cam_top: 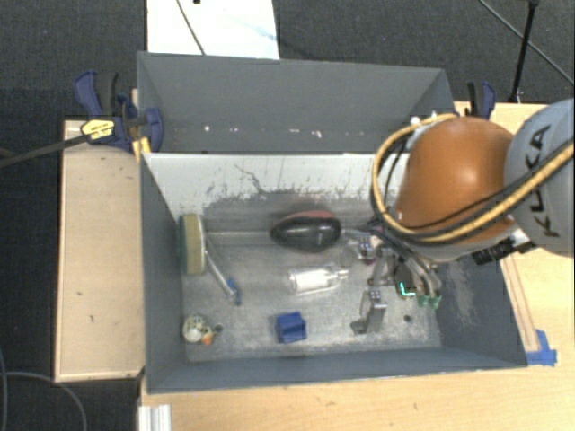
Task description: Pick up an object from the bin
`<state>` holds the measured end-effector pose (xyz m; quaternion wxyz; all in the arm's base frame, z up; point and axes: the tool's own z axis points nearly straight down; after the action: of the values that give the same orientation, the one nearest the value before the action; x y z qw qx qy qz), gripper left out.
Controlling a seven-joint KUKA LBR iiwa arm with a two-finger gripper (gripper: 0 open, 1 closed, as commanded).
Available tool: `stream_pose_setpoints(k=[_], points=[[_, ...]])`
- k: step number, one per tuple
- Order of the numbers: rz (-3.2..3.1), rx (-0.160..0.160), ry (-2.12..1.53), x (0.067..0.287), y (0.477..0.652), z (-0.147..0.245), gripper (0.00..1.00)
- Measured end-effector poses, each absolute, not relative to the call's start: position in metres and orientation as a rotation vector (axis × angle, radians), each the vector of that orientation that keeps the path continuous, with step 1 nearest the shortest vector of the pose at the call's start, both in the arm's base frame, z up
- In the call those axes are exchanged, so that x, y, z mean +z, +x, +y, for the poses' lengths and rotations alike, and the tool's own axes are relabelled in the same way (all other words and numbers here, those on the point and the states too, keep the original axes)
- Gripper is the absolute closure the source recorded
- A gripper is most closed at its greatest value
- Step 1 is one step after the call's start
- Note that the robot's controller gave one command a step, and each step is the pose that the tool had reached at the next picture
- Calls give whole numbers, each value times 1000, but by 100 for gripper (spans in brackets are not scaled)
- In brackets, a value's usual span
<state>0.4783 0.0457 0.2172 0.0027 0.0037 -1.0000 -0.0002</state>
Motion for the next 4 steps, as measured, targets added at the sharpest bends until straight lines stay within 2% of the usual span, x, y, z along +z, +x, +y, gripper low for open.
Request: stream_pose_setpoints(k=[1,2,3,4], points=[[-3146,0,39,154,547,20,0],[-3129,5,401,92,583,14,0],[-3118,5,422,72,582,23,0],[-3115,-1,418,71,581,25,100]])
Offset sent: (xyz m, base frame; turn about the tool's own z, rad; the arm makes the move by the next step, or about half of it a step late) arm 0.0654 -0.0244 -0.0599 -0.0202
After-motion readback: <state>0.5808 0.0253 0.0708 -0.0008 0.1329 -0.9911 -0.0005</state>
